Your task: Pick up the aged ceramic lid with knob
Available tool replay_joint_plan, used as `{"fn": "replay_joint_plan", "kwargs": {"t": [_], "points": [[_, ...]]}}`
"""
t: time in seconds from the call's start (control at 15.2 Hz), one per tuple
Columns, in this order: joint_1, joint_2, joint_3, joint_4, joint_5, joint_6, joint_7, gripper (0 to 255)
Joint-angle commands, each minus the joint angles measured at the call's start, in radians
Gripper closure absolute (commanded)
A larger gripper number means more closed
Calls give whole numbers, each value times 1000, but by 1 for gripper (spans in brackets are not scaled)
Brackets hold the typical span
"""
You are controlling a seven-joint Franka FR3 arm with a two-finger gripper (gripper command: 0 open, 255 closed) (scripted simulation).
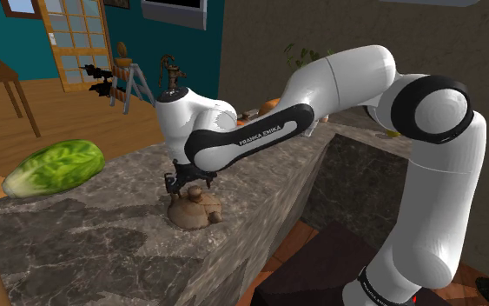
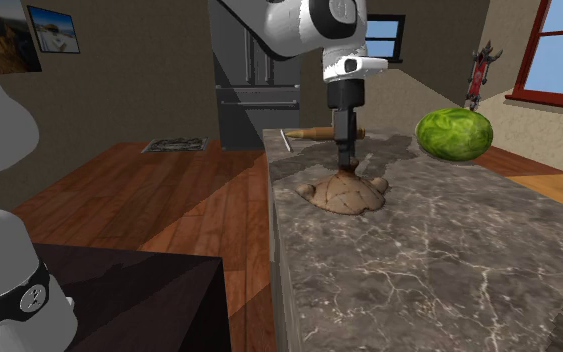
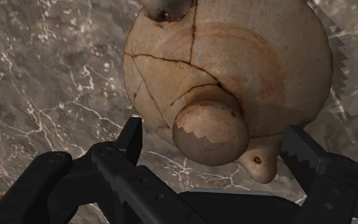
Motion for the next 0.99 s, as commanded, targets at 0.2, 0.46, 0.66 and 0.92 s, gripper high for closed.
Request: {"fn": "replay_joint_plan", "kwargs": {"t": [0.2, 0.46, 0.66, 0.92], "points": [[-1, 5, -3, -10, -6, 15, 4, 255], [-1, 5, -3, -10, -5, 15, 4, 255], [-1, 6, -3, -10, -6, 14, 4, 255], [-4, -13, 3, 7, 9, -15, -11, 255]]}}
